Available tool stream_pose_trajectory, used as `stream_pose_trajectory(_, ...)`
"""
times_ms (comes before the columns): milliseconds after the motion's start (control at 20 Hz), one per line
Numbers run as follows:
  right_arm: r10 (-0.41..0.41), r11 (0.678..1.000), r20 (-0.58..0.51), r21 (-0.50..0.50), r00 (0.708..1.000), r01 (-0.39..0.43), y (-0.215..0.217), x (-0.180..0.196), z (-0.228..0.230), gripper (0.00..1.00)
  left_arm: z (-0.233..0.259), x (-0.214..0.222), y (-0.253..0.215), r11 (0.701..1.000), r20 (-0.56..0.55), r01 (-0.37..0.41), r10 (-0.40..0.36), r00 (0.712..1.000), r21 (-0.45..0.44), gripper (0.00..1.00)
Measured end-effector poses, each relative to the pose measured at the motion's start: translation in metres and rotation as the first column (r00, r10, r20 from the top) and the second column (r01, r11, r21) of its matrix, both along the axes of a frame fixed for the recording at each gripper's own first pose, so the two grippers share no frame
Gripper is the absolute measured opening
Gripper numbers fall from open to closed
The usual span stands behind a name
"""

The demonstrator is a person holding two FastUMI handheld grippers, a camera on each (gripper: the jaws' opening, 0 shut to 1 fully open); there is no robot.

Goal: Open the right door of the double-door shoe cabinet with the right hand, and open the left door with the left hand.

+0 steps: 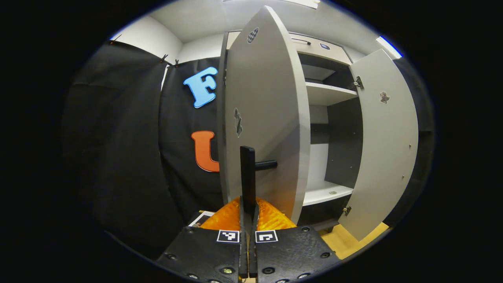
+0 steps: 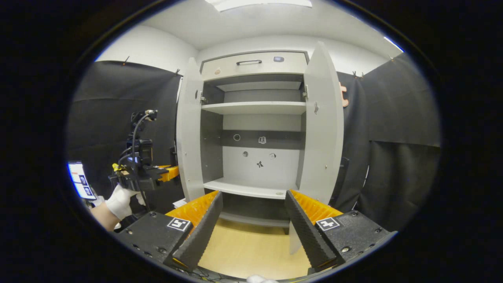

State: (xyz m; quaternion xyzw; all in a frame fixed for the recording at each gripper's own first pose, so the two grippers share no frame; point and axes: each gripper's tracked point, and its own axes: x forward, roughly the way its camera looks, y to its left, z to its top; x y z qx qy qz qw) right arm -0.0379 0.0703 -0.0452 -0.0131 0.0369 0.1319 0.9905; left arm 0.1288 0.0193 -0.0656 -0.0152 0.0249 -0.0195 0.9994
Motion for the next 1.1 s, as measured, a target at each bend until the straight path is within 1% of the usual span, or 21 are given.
stream_pose_trajectory(100, 0.012, 1.0, -0.003, -0.003, 1.0, -0.012, 0.009, 0.002, -0.001, 0.99, -0.002, -0.002, 0.02, 0.999, 0.002, -0.035, 0.035, 0.999, 0.022, 0.0)
stream_pose_trajectory(250, 0.03, 1.0, -0.008, 0.005, 1.0, -0.03, 0.018, 0.001, -0.004, 1.0, -0.004, -0.002, 0.045, 0.998, -0.003, -0.065, 0.065, 0.998, 0.018, 0.0)
stream_pose_trajectory(300, 0.037, 0.999, -0.01, 0.006, 0.999, -0.037, 0.019, 0.001, -0.005, 0.99, -0.006, -0.002, 0.05, 0.998, -0.007, -0.059, 0.059, 0.998, 0.004, 0.0)
stream_pose_trajectory(350, 0.043, 0.999, -0.012, 0.003, 0.999, -0.043, 0.02, 0.0, -0.005, 1.0, -0.004, -0.003, 0.053, 0.999, -0.002, -0.047, 0.047, 0.999, -0.014, 0.0)
stream_pose_trajectory(400, 0.047, 0.999, -0.012, 0.0, 0.999, -0.048, 0.021, -0.001, -0.005, 0.99, -0.003, -0.003, 0.057, 0.999, 0.002, -0.044, 0.044, 0.999, -0.015, 0.0)
stream_pose_trajectory(700, 0.048, 0.999, -0.014, -0.005, 0.999, -0.048, 0.025, -0.002, -0.006, 1.0, -0.005, -0.002, 0.071, 1.0, 0.007, 0.0, 0.0, 1.0, -0.01, 0.0)
stream_pose_trajectory(850, 0.04, 0.999, -0.015, -0.009, 0.999, -0.04, 0.026, -0.001, -0.007, 0.98, -0.005, 0.001, 0.077, 0.999, 0.013, 0.038, -0.038, 0.999, -0.014, 0.0)
stream_pose_trajectory(900, 0.04, 0.999, -0.017, -0.009, 0.999, -0.04, 0.026, -0.002, -0.007, 1.0, -0.006, 0.002, 0.079, 0.999, 0.015, 0.047, -0.047, 0.999, -0.011, 0.0)
stream_pose_trajectory(1050, 0.035, 0.999, -0.017, -0.015, 0.999, -0.035, 0.026, -0.002, -0.008, 1.0, -0.005, 0.002, 0.079, 0.998, 0.02, 0.061, -0.062, 0.998, 0.024, 0.0)
stream_pose_trajectory(1100, 0.034, 0.999, -0.015, -0.014, 0.999, -0.034, 0.026, -0.002, -0.007, 0.98, -0.005, 0.001, 0.078, 0.997, 0.021, 0.065, -0.065, 0.998, 0.034, 0.0)
